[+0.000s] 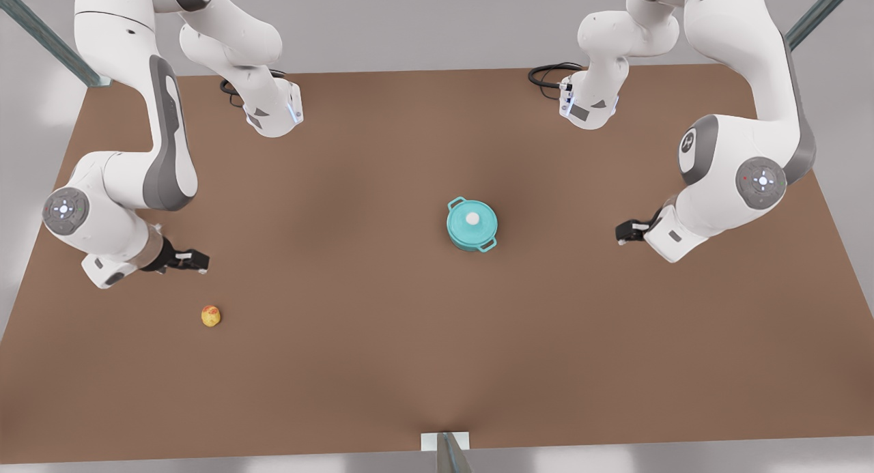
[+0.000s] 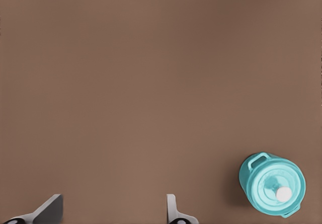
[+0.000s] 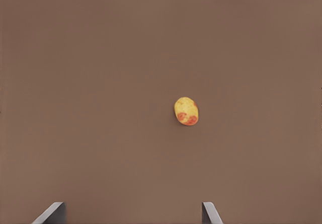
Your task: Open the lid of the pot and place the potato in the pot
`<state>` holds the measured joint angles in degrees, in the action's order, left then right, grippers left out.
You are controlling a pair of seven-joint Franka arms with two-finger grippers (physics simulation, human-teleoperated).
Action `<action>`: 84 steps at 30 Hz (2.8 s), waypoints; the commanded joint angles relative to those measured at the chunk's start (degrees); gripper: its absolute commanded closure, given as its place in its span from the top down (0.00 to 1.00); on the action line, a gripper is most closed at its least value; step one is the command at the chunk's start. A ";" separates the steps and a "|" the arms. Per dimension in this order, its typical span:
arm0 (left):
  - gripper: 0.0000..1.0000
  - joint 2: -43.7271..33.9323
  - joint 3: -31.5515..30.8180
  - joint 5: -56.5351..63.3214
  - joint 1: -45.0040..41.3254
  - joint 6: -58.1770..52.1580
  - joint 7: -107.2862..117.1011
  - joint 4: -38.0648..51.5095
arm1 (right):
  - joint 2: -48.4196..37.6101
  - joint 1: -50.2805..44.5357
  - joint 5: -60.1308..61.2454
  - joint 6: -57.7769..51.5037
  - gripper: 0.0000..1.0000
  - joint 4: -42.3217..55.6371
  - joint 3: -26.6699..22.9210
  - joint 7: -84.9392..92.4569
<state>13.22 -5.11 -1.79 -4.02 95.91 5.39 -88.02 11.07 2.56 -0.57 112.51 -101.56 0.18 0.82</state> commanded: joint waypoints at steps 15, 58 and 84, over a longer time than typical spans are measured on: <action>1.00 9.36 -2.98 -2.34 -35.00 22.56 67.64 -5.84 | 11.61 0.17 -5.76 8.60 1.00 -0.13 -0.27 23.87; 0.36 14.29 -2.45 6.28 -33.50 37.16 50.33 -22.02 | 27.96 5.71 -7.60 30.66 0.91 -1.10 0.96 28.88; 1.00 0.75 4.23 -0.68 -7.40 -8.11 7.01 3.91 | 29.01 5.88 -7.69 31.89 0.66 -0.66 0.96 30.03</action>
<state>14.01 -0.81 0.01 -11.32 103.94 36.09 -85.39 40.10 8.38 -8.35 144.00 -102.24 1.14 28.98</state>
